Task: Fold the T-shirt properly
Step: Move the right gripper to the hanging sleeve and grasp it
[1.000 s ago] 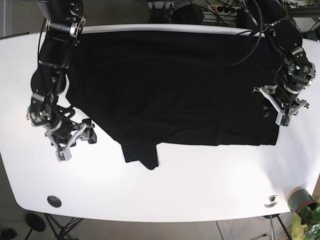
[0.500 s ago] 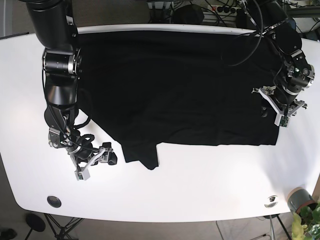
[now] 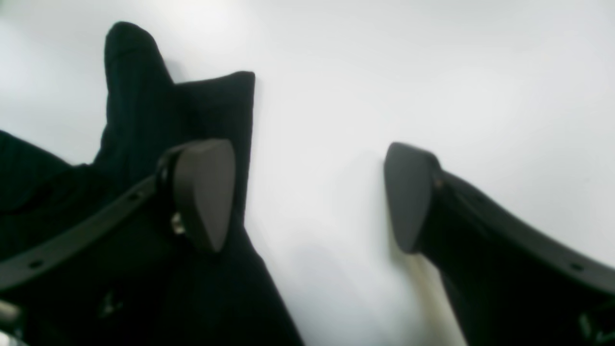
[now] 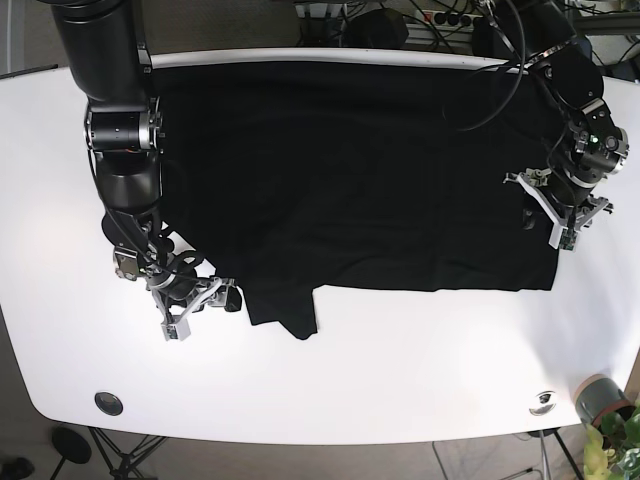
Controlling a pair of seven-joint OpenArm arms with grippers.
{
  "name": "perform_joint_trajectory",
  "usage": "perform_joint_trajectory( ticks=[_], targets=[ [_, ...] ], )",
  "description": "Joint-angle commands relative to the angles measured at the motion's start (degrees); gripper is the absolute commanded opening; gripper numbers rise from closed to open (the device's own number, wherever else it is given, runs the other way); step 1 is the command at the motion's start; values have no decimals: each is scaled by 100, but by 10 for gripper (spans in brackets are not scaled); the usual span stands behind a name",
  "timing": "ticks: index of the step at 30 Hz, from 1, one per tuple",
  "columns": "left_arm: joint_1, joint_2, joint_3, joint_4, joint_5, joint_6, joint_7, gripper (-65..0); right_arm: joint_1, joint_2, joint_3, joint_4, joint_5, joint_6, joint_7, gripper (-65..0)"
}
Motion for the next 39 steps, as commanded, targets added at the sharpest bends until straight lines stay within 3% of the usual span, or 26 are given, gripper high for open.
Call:
perform_joint_trajectory(
  ticks=[1,14,22,25,28,31,34,39],
  targets=[
    [-71,-86,-15,80,-81,12,-141,-399,110,-122,-22,58,35,30,42,-184],
    [-62,-95,-24,80,-81,12,-141,-399,22,-624,-22,58,26,21,42,-184],
    [-62,-104,-32,80,-81,12,-141,-399,40,-711,-22,58,35,21,42,-198],
    [-62,-104,-129,80,-72,12,-141,-399,49,-755,-22,58,35,21,42,-282],
    [-106,-104,-208,-69,-54,12,-141,-399,49,-764,-22,58,35,21,42,-414],
    [-326,-95,-208,-456,376,12,-149,-399,57,-764,-22,67,35,21,42,-544],
    [-704,-77,-217,-790,825,157,-149,-397,66,-764,-22,67,35,21,42,-625],
    [-1275,-95,-217,-1502,1203,676,-519,-396,66,-755,-22,76,35,21,42,-628]
  ],
)
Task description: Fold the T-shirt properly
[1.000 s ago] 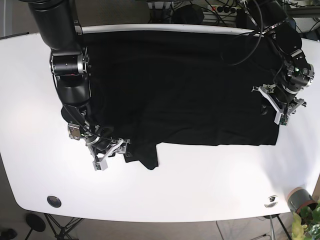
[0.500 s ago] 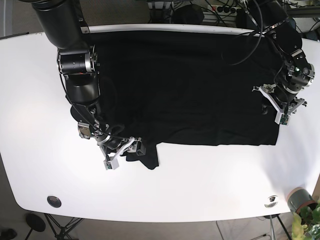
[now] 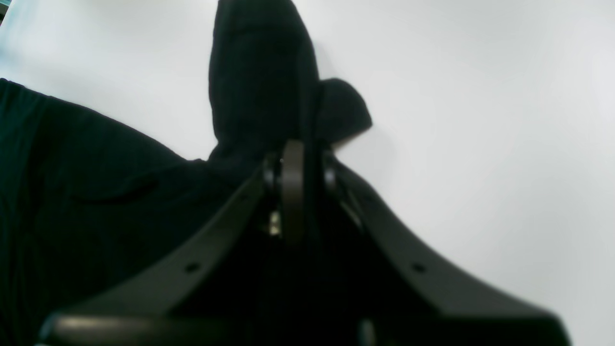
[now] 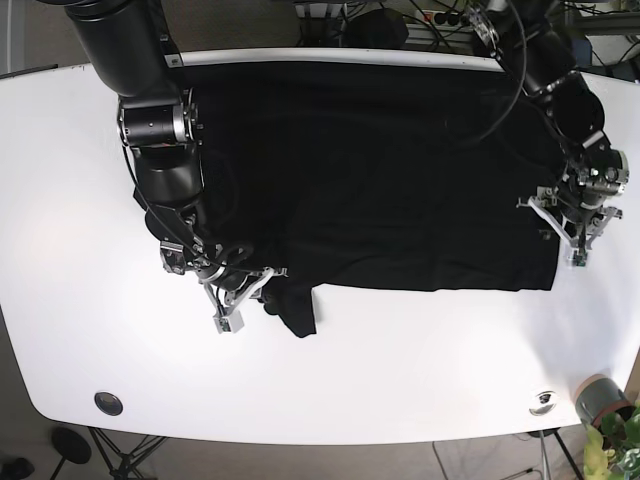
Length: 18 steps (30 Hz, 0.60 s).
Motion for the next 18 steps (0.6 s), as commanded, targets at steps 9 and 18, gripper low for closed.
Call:
perform_joint_trajectory(
  ticks=[9,18],
  targets=[
    [-1163,-385,26,-1903,47,1421,-1171,-361,98,18,2,621,22,32,-180,-629],
    [-1743,-825,26,-3503,-6,1474,-1900,-182,72,18,28,946,22,32,-382,-629]
  ],
)
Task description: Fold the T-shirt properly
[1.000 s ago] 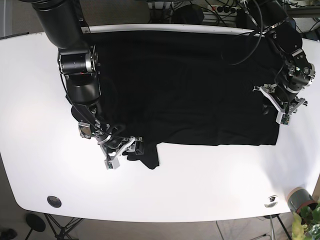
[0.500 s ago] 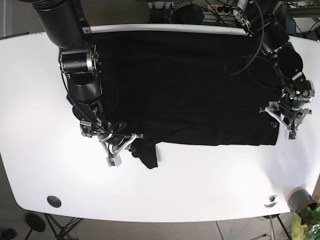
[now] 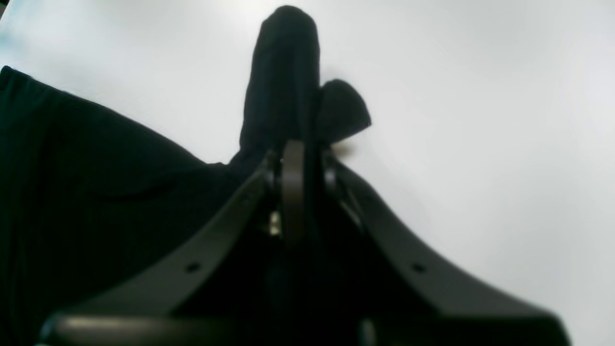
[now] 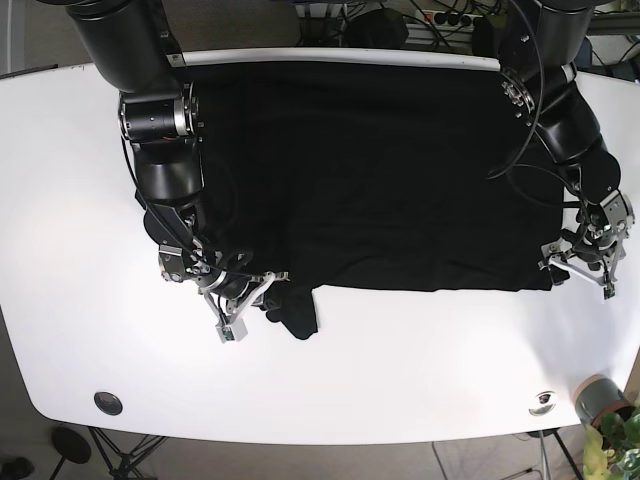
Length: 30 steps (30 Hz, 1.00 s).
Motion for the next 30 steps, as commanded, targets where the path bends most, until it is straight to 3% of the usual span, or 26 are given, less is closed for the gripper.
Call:
perform_joint_trajectory(
  ticks=[1,6,11,16,21,30],
  targets=[
    [-275,-178,4,-401,-63,-10,-284,-181,218,14,22,164,66,58,96,-629],
    [-617,-354,4,-1429,-72,-10,-547,-181,210,23,31,164,92,58,87,-629],
    [-855,-380,4,-2308,-45,-19,-1145,-179,210,23,39,164,101,58,87,-629],
    [-978,-354,285,-2493,-63,-28,-1171,-183,218,23,39,164,119,58,87,-629],
    [-978,-231,786,-2493,-72,-476,-1171,-185,218,23,39,164,119,58,87,-629],
    [-864,-143,804,-2476,-72,-608,-1163,-186,218,23,39,164,110,58,87,-629]
  ],
)
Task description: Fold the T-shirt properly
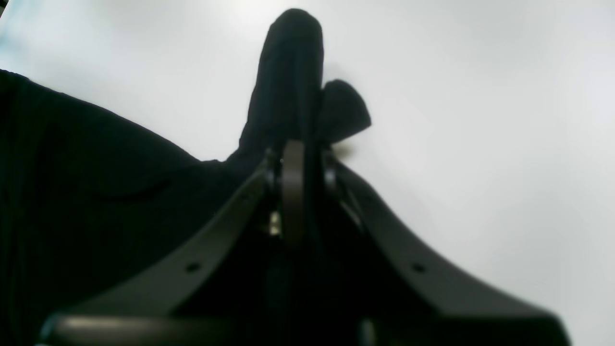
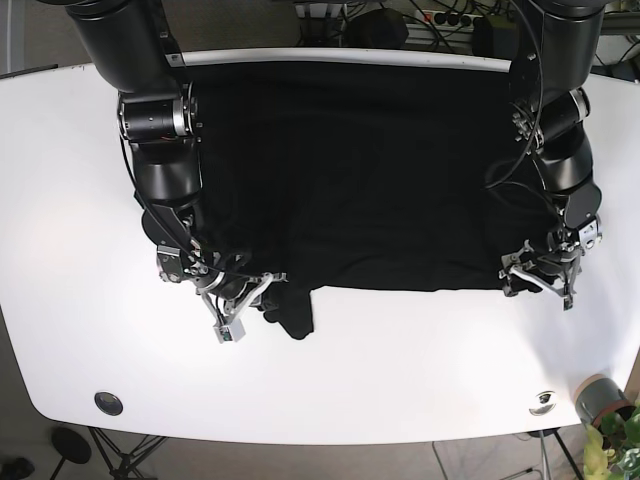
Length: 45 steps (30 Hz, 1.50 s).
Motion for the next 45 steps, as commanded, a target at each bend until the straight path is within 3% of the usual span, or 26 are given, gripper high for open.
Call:
perform_joint_trajectory(
  ticks=[1,4,10,18,31,37,45],
  targets=[
    [20,-60,17,64,18,-79,197,-187,223,14,22,129,95,60,125,-629],
    [55,-60,17,64,18,-79,188,-258,214,23,22,129,95,60,125,-629],
    [72,-60,17,328,18,-105,162,-646,214,23,22,234,59,60,125,-629],
    [600,107,-9,1497,-17,-114,267,-650,91,120,13,1192,51,60,-376,-629],
    [1321,186,-9,4020,-1090,-114,1797,-650,-481,550,57,4041,51,60,-2073,-629],
    [1743,186,-9,4952,-1441,-114,2236,-650,-902,612,540,5227,51,60,-2706,-629],
    [2358,186,-9,5752,-1819,-114,2447,-650,-1623,629,936,6019,77,60,-2873,-629]
  ],
)
